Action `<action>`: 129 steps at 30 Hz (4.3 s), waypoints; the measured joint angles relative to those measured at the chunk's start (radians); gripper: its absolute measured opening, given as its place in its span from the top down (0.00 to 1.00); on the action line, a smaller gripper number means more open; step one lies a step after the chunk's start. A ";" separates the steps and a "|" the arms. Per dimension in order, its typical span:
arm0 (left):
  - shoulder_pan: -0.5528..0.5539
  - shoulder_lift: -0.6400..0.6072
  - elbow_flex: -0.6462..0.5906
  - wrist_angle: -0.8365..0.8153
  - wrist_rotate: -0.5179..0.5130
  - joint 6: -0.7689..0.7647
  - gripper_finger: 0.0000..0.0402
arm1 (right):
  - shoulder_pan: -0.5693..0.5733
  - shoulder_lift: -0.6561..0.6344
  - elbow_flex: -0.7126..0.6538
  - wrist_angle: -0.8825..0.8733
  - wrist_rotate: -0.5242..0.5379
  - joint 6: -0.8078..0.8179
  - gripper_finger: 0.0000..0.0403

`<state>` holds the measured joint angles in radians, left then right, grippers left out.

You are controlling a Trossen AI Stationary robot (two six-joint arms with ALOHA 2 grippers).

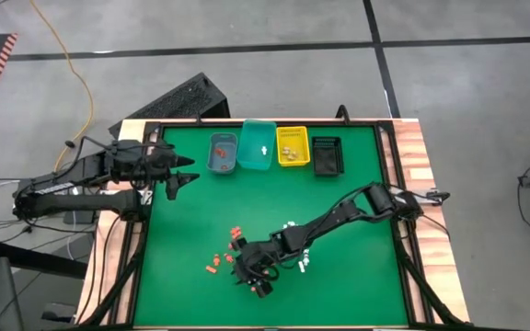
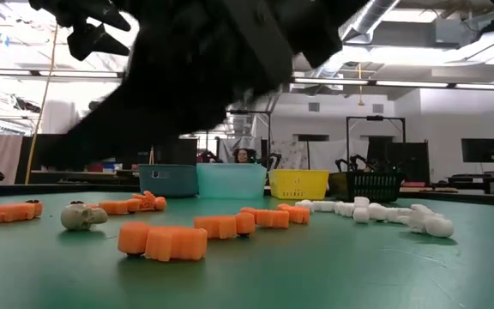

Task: Sort Halloween decoration
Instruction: Put the white skull toy into the yellow bin

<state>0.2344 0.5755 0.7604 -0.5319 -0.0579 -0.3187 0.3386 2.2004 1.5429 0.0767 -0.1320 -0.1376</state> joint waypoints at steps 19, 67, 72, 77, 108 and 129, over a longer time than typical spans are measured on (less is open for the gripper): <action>0.000 0.001 -0.001 -0.001 -0.001 0.015 0.35 | -0.044 0.015 -0.017 0.018 0.025 0.007 0.65; 0.000 0.000 -0.001 0.000 -0.010 0.015 0.35 | -0.032 0.049 -0.106 0.133 0.085 0.284 0.94; 0.000 0.000 -0.001 0.009 -0.010 0.015 0.35 | -0.039 0.029 -0.108 0.110 0.085 0.291 0.96; 0.000 0.000 -0.001 0.009 -0.010 0.009 0.35 | -0.058 -0.007 -0.109 0.059 0.077 0.285 0.96; 0.001 -0.119 -0.001 0.087 -0.020 0.035 0.35 | -0.569 -0.461 -0.109 -0.423 0.104 0.008 0.96; 0.001 -0.118 -0.001 0.086 -0.104 0.063 0.35 | -0.829 -0.699 -0.683 -0.007 0.234 0.255 0.98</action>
<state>0.2352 0.4580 0.7593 -0.4461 -0.1623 -0.2554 -0.4903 1.5010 0.8603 0.0697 0.1022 0.1172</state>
